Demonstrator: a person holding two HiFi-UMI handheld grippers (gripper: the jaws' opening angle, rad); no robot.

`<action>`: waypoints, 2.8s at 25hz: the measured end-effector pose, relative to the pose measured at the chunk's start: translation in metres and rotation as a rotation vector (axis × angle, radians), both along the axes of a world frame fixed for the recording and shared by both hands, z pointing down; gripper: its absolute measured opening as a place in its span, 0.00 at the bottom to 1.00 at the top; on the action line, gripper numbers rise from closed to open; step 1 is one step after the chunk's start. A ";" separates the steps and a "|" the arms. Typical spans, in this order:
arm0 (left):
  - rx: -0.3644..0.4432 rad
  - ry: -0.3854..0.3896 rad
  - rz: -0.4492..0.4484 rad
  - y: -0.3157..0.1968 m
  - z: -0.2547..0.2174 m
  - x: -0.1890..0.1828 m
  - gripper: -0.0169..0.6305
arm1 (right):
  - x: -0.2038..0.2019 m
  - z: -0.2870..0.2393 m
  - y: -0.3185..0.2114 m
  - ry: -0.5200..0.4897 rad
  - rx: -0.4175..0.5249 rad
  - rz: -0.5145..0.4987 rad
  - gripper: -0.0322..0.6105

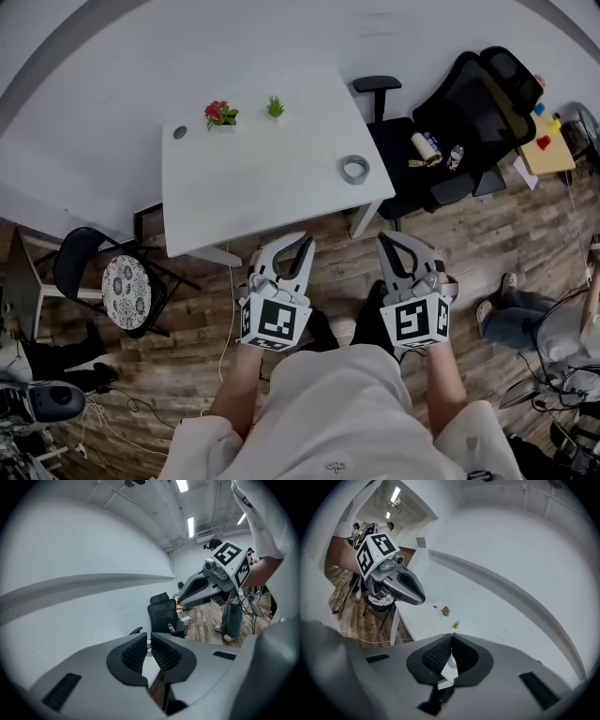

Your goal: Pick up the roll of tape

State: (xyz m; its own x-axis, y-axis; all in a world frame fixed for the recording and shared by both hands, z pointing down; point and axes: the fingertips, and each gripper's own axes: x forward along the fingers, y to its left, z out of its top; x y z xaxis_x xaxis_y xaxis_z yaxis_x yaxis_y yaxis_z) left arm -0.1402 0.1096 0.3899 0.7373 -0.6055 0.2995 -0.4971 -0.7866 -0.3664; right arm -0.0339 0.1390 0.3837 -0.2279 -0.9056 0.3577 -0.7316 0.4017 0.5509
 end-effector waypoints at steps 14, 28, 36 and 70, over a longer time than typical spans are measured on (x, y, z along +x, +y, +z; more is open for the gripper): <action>-0.034 -0.050 0.010 -0.027 0.011 0.046 0.22 | 0.039 0.012 -0.029 -0.031 -0.044 -0.040 0.21; -0.028 -0.079 -0.057 -0.088 0.002 0.121 0.24 | 0.112 -0.004 -0.106 -0.047 -0.018 -0.127 0.24; -0.048 -0.086 -0.128 -0.113 0.008 0.159 0.25 | 0.148 -0.002 -0.138 -0.051 -0.021 -0.212 0.25; -0.239 -0.319 -0.102 -0.148 0.135 0.204 0.26 | 0.188 0.047 -0.164 -0.062 -0.172 -0.264 0.25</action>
State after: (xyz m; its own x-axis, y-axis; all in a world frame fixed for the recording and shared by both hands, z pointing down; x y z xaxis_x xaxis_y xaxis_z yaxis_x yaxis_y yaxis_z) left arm 0.0637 -0.0386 0.5244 0.5245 -0.5565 0.6443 -0.4678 -0.8207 -0.3280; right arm 0.1538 -0.0253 0.4305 -0.4730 -0.7395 0.4789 -0.6196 0.6656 0.4160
